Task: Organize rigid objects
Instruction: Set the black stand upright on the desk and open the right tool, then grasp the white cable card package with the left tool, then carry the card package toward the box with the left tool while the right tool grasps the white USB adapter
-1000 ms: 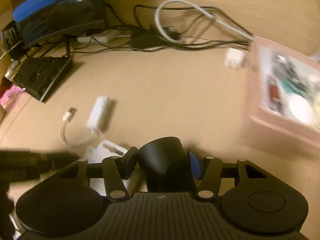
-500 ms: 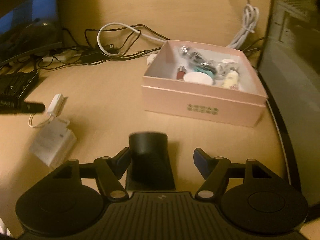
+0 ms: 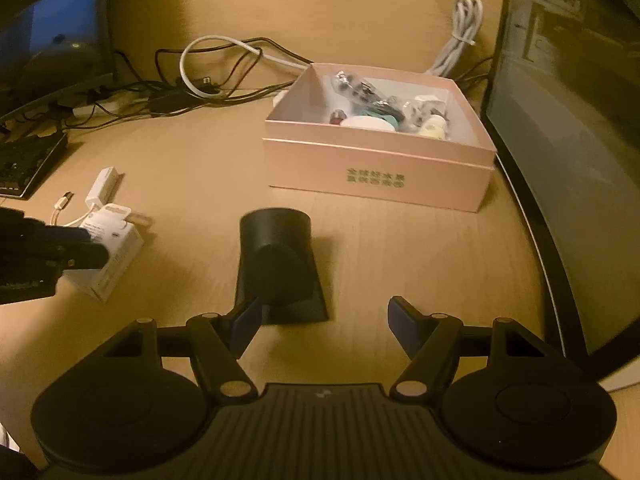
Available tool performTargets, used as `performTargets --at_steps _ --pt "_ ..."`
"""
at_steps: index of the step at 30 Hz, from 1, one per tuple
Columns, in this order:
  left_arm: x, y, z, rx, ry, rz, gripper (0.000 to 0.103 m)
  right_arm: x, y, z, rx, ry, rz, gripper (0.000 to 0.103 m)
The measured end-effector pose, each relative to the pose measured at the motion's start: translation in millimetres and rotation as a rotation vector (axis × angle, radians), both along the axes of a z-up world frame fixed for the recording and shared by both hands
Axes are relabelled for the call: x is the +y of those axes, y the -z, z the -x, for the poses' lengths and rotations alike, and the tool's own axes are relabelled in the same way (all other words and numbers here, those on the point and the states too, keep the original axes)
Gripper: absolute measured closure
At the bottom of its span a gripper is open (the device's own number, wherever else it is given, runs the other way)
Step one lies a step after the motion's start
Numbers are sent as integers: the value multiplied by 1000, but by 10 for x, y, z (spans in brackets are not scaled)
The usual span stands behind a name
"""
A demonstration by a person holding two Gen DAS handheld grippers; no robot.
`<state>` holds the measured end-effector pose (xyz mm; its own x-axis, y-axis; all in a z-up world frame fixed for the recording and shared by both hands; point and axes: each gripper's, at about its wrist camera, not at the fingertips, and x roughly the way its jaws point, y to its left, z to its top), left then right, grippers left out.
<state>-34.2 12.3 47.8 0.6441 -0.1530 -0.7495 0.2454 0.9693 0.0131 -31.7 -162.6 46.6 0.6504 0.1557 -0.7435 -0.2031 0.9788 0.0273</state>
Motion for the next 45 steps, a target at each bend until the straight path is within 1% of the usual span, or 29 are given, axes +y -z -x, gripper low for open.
performTargets --at_steps 1,2,3,4,6,7,8,9,10,12,13,14,16,18,19,22,23,27,29,31,34,36,38,40,43,45 --pt "-54 12 6 1 23 -7 38 -20 9 13 3 3 -1 33" --pt "-117 38 14 4 42 -16 32 -41 18 22 8 7 -2 33" --pt "-176 62 20 3 59 -29 23 -59 27 32 12 12 -1 33" --pt "-218 80 20 2 68 -42 17 -79 37 43 16 17 -1 33" --pt "-277 95 19 4 69 -49 13 -119 58 56 24 29 -2 33" --pt "-267 83 20 5 58 -32 14 -138 69 61 28 35 -4 33" --pt "-230 61 27 6 45 3 15 -156 75 60 32 42 -6 33" --pt "-161 27 26 1 18 61 18 -171 79 61 33 47 -8 33" --pt "-83 -10 46 -15 -16 86 19 -182 77 64 32 49 -10 33" --pt "50 -60 74 -53 -113 70 21 -203 70 79 26 52 -14 33" --pt "145 -65 62 -52 -163 81 21 -215 66 76 25 52 -17 33" --pt "245 -55 37 -35 -208 111 21 -220 65 76 25 53 -21 33" --pt "378 -16 -14 9 -265 169 22 -219 66 72 27 53 -29 33" --pt "412 29 -60 48 -276 214 22 -208 70 62 29 49 -33 33" --pt "384 48 -83 60 -266 218 21 -203 75 58 30 44 -34 33" --pt "185 135 -169 73 -206 144 21 -176 73 47 30 28 -35 33" --pt "138 169 -178 78 -196 131 21 -164 71 44 29 23 -35 33" --pt "34 215 -227 48 -186 95 22 -116 54 46 19 3 -23 33" --pt "35 204 -230 29 -174 97 29 -112 51 46 14 -3 -17 33" --pt "42 194 -219 23 -145 111 29 -115 47 38 12 -5 -13 33" --pt "110 169 -139 43 -137 142 29 -102 7 22 -3 -20 -16 33" --pt "206 119 -27 43 -150 162 29 -41 -44 -6 -22 -50 -20 33" --pt "347 38 126 30 -177 160 29 71 -100 -70 -46 -90 -30 33" --pt "543 -56 299 16 -229 159 29 256 -153 -169 -63 -145 -49 33" --pt "860 -169 540 -3 -319 175 29 665 -225 -343 -87 -237 -84 30" --pt "1030 -212 672 -10 -370 185 29 1004 -265 -486 -76 -313 -134 31"
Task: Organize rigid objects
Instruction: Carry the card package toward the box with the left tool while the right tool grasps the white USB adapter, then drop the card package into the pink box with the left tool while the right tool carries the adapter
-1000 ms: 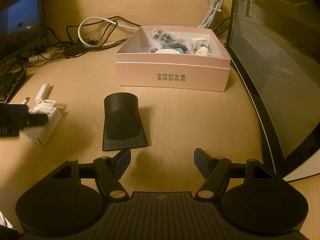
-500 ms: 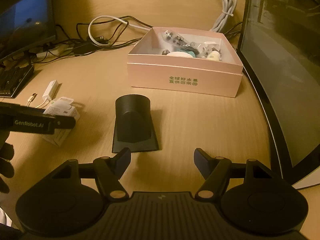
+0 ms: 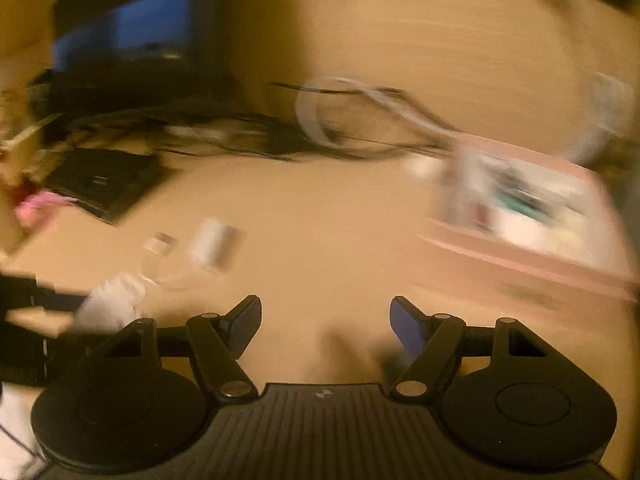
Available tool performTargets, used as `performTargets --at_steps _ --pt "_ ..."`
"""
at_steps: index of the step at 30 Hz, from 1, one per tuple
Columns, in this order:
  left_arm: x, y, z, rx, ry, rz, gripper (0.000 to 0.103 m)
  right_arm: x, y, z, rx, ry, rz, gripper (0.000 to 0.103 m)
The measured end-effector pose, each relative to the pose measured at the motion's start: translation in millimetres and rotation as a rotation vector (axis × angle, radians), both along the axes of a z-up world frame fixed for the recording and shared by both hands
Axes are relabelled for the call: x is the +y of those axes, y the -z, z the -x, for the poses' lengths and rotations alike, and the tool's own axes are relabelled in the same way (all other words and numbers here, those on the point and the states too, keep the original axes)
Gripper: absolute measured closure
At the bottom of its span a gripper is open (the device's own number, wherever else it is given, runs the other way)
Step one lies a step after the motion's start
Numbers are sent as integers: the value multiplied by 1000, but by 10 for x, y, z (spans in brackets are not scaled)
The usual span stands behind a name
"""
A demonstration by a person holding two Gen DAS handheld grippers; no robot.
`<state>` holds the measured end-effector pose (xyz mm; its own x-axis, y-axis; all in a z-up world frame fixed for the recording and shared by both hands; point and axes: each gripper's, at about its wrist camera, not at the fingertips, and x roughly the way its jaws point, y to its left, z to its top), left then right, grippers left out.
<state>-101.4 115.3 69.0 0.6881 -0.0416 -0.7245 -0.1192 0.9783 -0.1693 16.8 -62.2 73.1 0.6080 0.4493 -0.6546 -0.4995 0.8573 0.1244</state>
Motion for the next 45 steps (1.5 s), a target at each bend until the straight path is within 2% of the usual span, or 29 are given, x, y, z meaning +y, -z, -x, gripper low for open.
performTargets --at_steps 3,8,11,13,15,18,22,27,33,39,42,45 --pt "190 -34 183 -6 -63 19 29 605 31 -236 34 -102 -28 31" --pt "406 4 399 -3 -131 66 29 1397 263 -482 42 -194 67 35" --pt "469 48 439 9 -136 92 29 1649 402 -575 56 -182 133 46" --pt "480 68 414 16 -122 105 29 1667 452 -593 70 -154 147 56" --pt "435 84 351 21 -89 108 29 1634 435 -522 55 -164 172 82" --pt "304 79 216 21 -1 106 29 1438 305 -357 71 -198 157 83" --pt "4 68 -28 25 169 111 29 975 -19 -12 24 -171 111 83" --pt "-502 102 -306 43 380 106 30 227 -406 340 -42 -3 68 83" --pt "-1095 65 -490 54 588 105 30 -476 -516 675 -92 228 113 83" --pt "-1417 -80 -651 48 686 135 30 -1017 -355 928 -53 414 141 83" --pt "-1480 -229 -807 26 692 170 30 -1221 -281 1060 -39 479 144 83" --pt "-1553 -465 -1031 -34 671 156 30 -1399 -253 1144 -25 529 125 83"
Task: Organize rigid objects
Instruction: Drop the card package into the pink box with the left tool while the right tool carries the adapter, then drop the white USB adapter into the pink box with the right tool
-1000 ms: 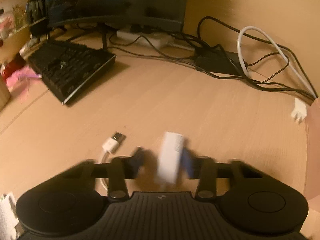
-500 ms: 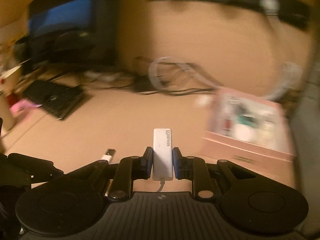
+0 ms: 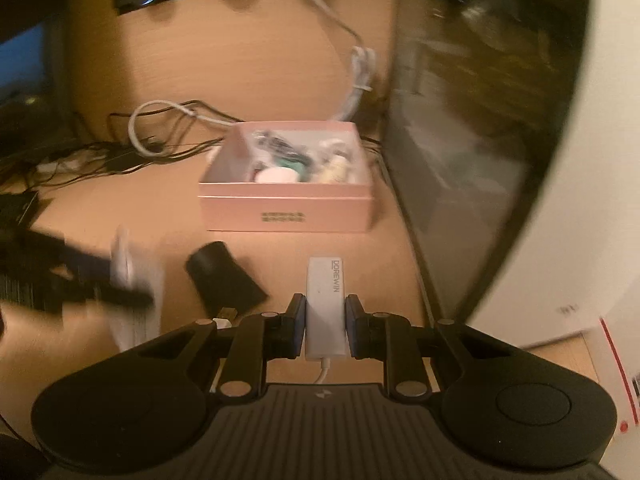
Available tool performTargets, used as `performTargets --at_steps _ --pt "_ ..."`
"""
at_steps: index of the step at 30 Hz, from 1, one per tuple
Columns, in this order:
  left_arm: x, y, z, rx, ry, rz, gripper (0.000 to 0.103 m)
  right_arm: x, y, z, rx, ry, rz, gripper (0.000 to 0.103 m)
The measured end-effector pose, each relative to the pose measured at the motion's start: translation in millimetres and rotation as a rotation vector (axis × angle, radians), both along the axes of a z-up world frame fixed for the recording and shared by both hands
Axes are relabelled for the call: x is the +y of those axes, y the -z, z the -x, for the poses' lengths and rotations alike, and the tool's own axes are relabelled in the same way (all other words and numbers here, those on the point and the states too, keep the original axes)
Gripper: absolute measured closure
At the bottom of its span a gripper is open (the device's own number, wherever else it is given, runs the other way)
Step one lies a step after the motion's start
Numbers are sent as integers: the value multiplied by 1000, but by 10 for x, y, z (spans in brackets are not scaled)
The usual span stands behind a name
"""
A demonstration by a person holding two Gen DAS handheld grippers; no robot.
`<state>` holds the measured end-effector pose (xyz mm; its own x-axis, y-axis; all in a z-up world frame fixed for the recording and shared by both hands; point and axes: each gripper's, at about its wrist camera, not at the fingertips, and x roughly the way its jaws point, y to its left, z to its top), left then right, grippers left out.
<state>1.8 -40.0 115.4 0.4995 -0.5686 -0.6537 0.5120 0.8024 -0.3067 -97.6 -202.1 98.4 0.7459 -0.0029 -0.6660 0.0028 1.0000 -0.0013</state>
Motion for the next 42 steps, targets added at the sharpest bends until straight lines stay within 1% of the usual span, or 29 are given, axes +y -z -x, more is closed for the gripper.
performTargets --at_steps 5,7,8,9,10,11,12,13,15,17,18,20,25,27,29,31,33,35,36,37,38,39,40,42 --pt "-147 -506 -486 -170 -62 -15 30 -115 -62 92 -38 34 -7 83" --pt "-179 -720 -728 -225 -102 30 29 -134 -80 103 -46 36 -10 83" --pt "-200 -797 -848 -247 -118 72 29 -142 -91 111 -50 36 -12 83" --pt "-226 -821 -953 -273 -113 98 30 -143 -96 117 -54 35 -13 83" --pt "-310 -798 -1089 -307 -97 87 28 -139 -94 119 -56 34 -14 83" --pt "-415 -739 -1240 -292 -98 34 28 -133 -98 111 -56 34 -18 83" --pt "-474 -684 -1334 -271 -116 5 31 -136 -87 108 -51 34 -24 83" --pt "-495 -612 -1425 -246 -148 13 31 -129 -70 101 -47 34 -27 83" --pt "-420 -522 -1505 -209 -208 86 31 -127 -39 116 -45 32 -19 83" --pt "-296 -459 -1501 -195 -267 146 31 -130 -3 109 -38 42 -17 83" --pt "-217 -410 -1466 -185 -293 161 31 -146 19 112 -31 49 -25 83" --pt "-79 -339 -1384 -154 -313 156 31 -178 64 134 -10 57 -37 83" --pt "299 113 -832 -41 -356 73 31 -182 114 103 6 45 -20 83" --pt "420 294 -648 28 -371 57 31 -144 71 39 0 18 -16 83" --pt "542 477 -463 97 -391 66 31 -98 -56 -75 -20 -19 -28 83" --pt "626 558 -339 134 -404 78 31 -70 -291 -260 -65 -64 -56 83" --pt "720 609 -245 146 -418 88 31 -32 -602 -532 -129 -83 -45 83" --pt "782 611 -178 143 -431 84 31 -9 -888 -817 -202 -69 -16 83" --pt "815 621 -164 143 -436 76 31 -9 -1025 -990 -242 -62 -14 81" --pt "838 632 -155 142 -439 67 31 -25 -1121 -1139 -272 -61 -27 77" --pt "857 636 -141 140 -440 58 31 -45 -1193 -1297 -278 -69 -47 61" --pt "887 640 -155 134 -440 53 31 -53 -1239 -1441 -259 -69 -62 47" --pt "891 644 -197 127 -440 52 31 -56 -1256 -1516 -257 -55 -69 47" --pt "912 634 -299 114 -441 54 31 -17 -1212 -1504 -263 -66 -65 45"
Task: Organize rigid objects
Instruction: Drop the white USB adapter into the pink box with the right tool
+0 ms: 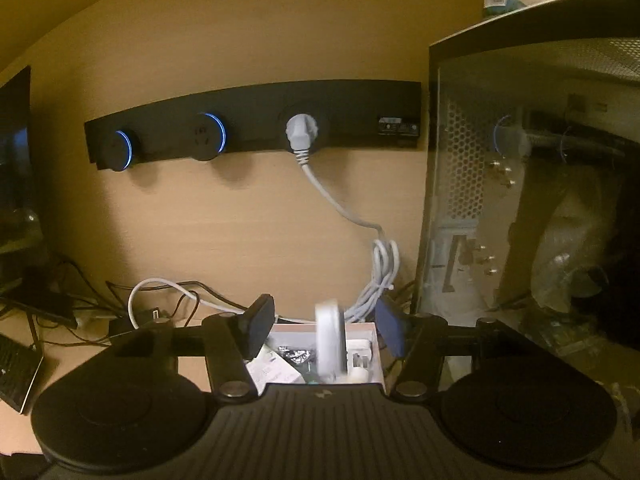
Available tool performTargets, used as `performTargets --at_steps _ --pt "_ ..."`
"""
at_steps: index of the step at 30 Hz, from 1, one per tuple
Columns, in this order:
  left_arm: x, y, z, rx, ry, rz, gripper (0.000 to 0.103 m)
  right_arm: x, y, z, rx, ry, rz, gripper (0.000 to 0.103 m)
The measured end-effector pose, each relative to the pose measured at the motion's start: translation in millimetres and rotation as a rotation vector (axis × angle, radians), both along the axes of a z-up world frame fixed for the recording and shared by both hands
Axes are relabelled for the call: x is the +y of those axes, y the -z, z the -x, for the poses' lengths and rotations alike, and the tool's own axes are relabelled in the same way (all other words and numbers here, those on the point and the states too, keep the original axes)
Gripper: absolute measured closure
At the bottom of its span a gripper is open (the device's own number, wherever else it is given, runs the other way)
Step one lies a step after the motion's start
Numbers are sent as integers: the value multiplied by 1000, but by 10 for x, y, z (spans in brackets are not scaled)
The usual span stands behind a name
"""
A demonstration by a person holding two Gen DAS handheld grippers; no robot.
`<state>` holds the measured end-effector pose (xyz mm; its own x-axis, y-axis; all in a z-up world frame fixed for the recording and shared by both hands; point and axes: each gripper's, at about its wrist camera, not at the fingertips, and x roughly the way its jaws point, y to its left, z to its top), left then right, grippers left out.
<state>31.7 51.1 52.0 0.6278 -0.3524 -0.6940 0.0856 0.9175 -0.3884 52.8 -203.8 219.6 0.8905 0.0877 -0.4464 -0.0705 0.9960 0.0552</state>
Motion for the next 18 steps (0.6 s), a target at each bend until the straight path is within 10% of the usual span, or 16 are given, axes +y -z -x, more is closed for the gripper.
performTargets --at_steps 11,14,18 --pt "-174 -10 -1633 2 28 57 32 173 1243 548 309 -69 54 40" --pt "-263 30 -2093 26 5 74 77 145 1379 699 358 -63 10 40" --pt "-394 81 -2489 20 -47 -10 83 138 1518 832 376 -42 39 40"
